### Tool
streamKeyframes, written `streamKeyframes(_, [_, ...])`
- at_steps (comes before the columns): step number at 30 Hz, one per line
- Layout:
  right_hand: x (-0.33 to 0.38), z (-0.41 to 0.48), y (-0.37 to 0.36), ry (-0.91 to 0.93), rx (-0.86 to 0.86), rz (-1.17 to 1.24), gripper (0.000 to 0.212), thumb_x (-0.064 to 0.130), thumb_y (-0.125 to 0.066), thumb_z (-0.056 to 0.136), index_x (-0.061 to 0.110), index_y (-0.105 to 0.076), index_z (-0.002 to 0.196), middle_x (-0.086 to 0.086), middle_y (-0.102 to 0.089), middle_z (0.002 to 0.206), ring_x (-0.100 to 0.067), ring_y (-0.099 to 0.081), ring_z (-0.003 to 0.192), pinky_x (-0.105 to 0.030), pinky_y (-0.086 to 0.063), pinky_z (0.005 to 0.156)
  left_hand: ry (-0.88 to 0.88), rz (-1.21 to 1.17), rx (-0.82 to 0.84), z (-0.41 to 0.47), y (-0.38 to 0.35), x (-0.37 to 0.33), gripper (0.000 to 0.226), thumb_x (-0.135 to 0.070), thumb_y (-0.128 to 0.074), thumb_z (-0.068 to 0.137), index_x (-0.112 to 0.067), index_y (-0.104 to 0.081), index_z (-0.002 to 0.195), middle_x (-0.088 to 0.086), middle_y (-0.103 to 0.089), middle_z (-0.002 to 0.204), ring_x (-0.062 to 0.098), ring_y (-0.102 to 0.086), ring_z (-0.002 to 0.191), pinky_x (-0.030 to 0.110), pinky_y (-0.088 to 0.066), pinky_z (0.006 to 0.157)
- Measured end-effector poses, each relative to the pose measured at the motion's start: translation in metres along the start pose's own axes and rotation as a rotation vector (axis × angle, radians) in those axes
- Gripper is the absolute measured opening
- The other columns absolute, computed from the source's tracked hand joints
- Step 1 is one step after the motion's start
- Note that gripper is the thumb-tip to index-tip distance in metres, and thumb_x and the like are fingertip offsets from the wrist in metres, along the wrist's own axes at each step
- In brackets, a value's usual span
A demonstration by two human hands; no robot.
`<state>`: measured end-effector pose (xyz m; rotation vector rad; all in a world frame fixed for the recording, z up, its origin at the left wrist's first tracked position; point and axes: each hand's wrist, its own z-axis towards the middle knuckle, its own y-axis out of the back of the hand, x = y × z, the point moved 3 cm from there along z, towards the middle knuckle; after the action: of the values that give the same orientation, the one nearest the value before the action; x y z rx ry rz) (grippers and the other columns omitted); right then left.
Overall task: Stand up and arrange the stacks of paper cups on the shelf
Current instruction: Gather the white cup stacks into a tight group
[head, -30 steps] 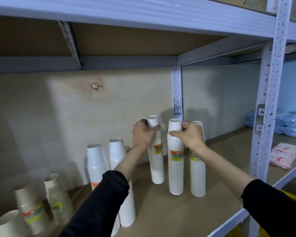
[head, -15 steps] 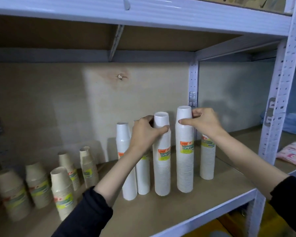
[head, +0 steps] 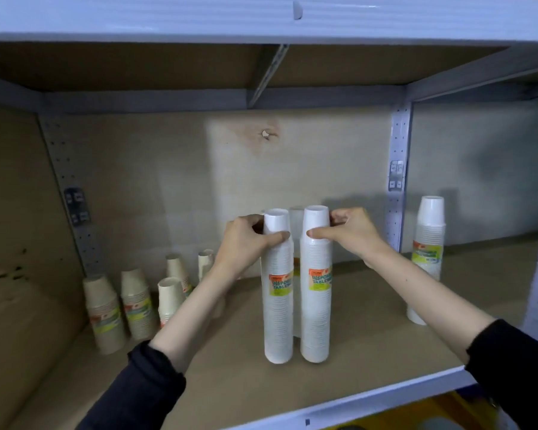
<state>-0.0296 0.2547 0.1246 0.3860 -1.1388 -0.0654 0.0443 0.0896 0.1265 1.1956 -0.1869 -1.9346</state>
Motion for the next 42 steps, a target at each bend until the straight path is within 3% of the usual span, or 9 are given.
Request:
streamKeyframes(5, [-0.012, 0.002, -0.012, -0.004, 0.022, 0.028, 0.033, 0.001, -0.075, 0.07, -0.014, -0.064, 0.098, -0.013, -0.061, 0.085, -0.016, -0.053, 0.074, -0.02, -0.038, 0.058, 0.027, -0.007, 0.038, 0.004, -0.006, 0.011, 0.018, -0.024, -0.073, 0.077, -0.008, -0.068, 0.085, 0.0, -0.06, 0.071, 0.0, -0.046, 0.057, 0.003, -0.037, 0.047])
streamKeyframes(9, [-0.021, 0.0, -0.014, 0.025, -0.005, 0.044, 0.033, 0.003, -0.074, 0.073, -0.007, -0.064, 0.103, -0.009, -0.063, 0.091, -0.007, -0.055, 0.068, -0.007, -0.043, 0.057, 0.045, 0.001, 0.057, 0.005, -0.012, 0.023, 0.025, -0.027, -0.072, 0.078, -0.006, -0.069, 0.093, 0.001, -0.065, 0.081, 0.005, -0.054, 0.064, 0.003, -0.039, 0.05])
streamKeyframes(13, [-0.036, -0.006, -0.016, 0.036, 0.039, -0.001, 0.042, 0.009, -0.076, 0.072, 0.001, -0.063, 0.111, -0.008, -0.065, 0.1, -0.015, -0.058, 0.086, -0.021, -0.047, 0.072, 0.054, -0.042, 0.066, 0.004, -0.014, 0.033, 0.042, -0.032, -0.073, 0.077, -0.007, -0.066, 0.109, 0.005, -0.07, 0.105, 0.016, -0.062, 0.093, 0.019, -0.045, 0.071])
streamKeyframes(16, [-0.053, -0.014, -0.02, 0.016, 0.081, -0.064, 0.042, 0.011, -0.079, 0.07, 0.005, -0.064, 0.108, -0.003, -0.067, 0.095, -0.011, -0.061, 0.078, -0.009, -0.048, 0.066, 0.06, -0.047, 0.081, -0.004, -0.015, 0.036, 0.053, -0.033, -0.076, 0.073, -0.007, -0.061, 0.116, 0.006, -0.067, 0.11, 0.018, -0.062, 0.097, 0.025, -0.048, 0.082])
streamKeyframes(20, [-0.074, -0.026, -0.029, -0.029, 0.104, -0.15, 0.038, 0.012, -0.081, 0.067, 0.008, -0.066, 0.102, 0.004, -0.065, 0.087, 0.007, -0.055, 0.067, -0.002, -0.043, 0.055, 0.087, -0.017, 0.087, -0.018, -0.023, 0.042, 0.058, -0.027, -0.081, 0.068, -0.008, -0.055, 0.116, -0.001, -0.059, 0.099, 0.013, -0.057, 0.086, 0.009, -0.044, 0.063])
streamKeyframes(24, [-0.081, -0.031, -0.036, -0.042, 0.073, -0.144, 0.033, 0.013, -0.082, 0.065, 0.015, -0.065, 0.094, 0.004, -0.065, 0.084, 0.001, -0.057, 0.068, -0.006, -0.043, 0.058, 0.112, -0.027, 0.056, -0.021, -0.028, 0.045, 0.061, -0.021, -0.083, 0.067, -0.004, -0.052, 0.117, 0.005, -0.062, 0.104, 0.014, -0.057, 0.089, 0.021, -0.044, 0.073])
streamKeyframes(27, [-0.08, -0.031, -0.038, -0.023, 0.041, -0.148, 0.029, 0.014, -0.083, 0.063, 0.019, -0.063, 0.084, 0.003, -0.065, 0.081, 0.007, -0.054, 0.064, -0.003, -0.044, 0.053, 0.109, -0.027, 0.057, -0.018, -0.027, 0.045, 0.059, -0.019, -0.082, 0.068, -0.005, -0.054, 0.118, 0.003, -0.062, 0.104, 0.013, -0.056, 0.088, 0.014, -0.044, 0.068])
streamKeyframes(33, [-0.079, -0.03, -0.044, -0.03, -0.011, -0.139, 0.027, 0.015, -0.083, 0.063, 0.015, -0.065, 0.084, -0.005, -0.073, 0.091, -0.003, -0.058, 0.064, -0.006, -0.04, 0.054, 0.105, -0.004, 0.058, -0.015, -0.024, 0.046, 0.055, -0.018, -0.081, 0.069, -0.005, -0.055, 0.117, -0.004, -0.057, 0.096, 0.009, -0.054, 0.081, -0.007, -0.039, 0.052])
streamKeyframes(42, [-0.085, -0.026, -0.048, -0.049, -0.024, -0.12, 0.037, 0.014, -0.082, 0.065, 0.005, -0.068, 0.099, -0.009, -0.074, 0.101, -0.009, -0.06, 0.072, -0.005, -0.042, 0.053, 0.096, -0.026, 0.072, -0.014, -0.025, 0.051, 0.057, -0.016, -0.081, 0.069, -0.004, -0.055, 0.119, -0.002, -0.057, 0.096, 0.007, -0.056, 0.079, -0.008, -0.038, 0.053])
